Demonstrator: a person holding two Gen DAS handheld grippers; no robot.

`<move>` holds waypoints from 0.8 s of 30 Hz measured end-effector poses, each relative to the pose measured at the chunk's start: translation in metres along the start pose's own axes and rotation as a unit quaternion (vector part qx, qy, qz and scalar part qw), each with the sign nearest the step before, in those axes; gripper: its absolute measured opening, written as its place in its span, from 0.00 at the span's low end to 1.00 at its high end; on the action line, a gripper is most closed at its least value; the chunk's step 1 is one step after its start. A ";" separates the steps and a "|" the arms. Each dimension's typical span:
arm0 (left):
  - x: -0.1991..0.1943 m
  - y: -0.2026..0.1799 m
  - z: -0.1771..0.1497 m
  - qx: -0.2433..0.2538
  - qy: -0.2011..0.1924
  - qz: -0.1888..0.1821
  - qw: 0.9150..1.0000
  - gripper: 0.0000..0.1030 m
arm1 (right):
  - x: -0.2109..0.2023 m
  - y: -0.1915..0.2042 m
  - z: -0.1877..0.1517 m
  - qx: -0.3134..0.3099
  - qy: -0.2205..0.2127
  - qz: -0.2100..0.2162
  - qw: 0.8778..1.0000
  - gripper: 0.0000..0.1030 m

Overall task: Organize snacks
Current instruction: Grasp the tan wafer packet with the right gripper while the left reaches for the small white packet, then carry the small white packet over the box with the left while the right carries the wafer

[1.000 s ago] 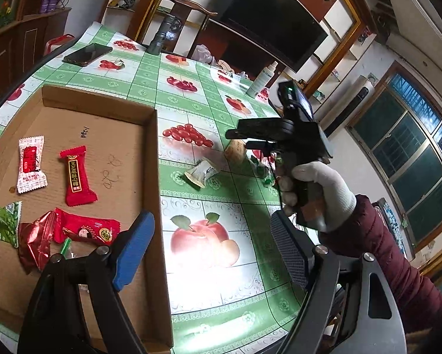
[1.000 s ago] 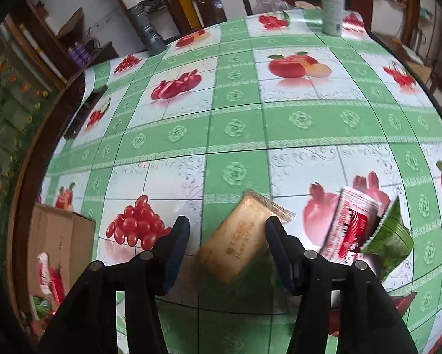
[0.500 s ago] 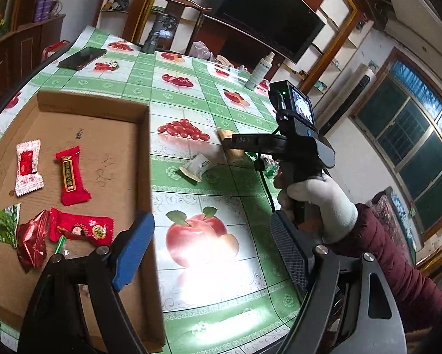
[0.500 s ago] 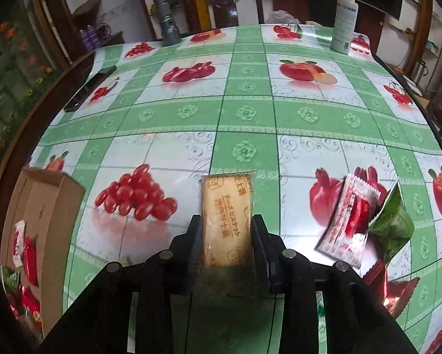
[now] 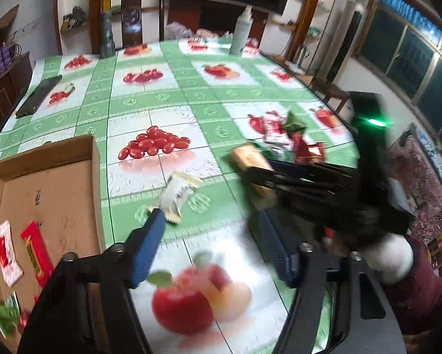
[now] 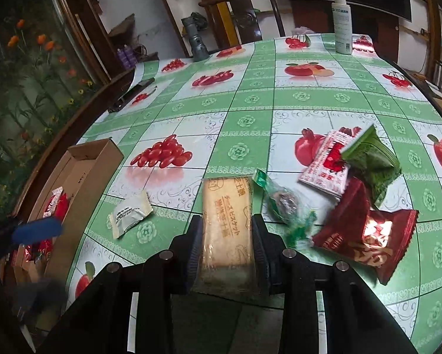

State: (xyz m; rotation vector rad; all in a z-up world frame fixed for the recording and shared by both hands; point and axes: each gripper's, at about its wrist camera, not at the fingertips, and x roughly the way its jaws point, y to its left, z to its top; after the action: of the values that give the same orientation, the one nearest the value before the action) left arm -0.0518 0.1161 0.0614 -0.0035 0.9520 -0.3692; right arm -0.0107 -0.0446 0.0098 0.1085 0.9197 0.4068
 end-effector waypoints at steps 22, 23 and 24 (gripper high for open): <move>0.030 0.016 0.005 -0.017 0.021 0.044 0.999 0.16 | 0.000 -0.011 0.001 0.042 0.001 0.039 0.998 0.34; 0.020 0.019 0.002 -0.029 0.012 0.034 0.999 0.16 | 0.000 -0.011 0.001 0.046 0.000 0.044 0.998 0.34; 0.013 0.022 0.000 -0.040 0.004 0.028 0.999 0.16 | 0.000 -0.012 0.000 0.048 -0.001 0.047 0.998 0.34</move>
State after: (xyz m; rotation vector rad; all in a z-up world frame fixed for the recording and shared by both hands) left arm -0.0383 0.1322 0.0475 -0.0477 0.9721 -0.2803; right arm -0.0069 -0.0554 0.0069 0.2405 0.9347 0.4493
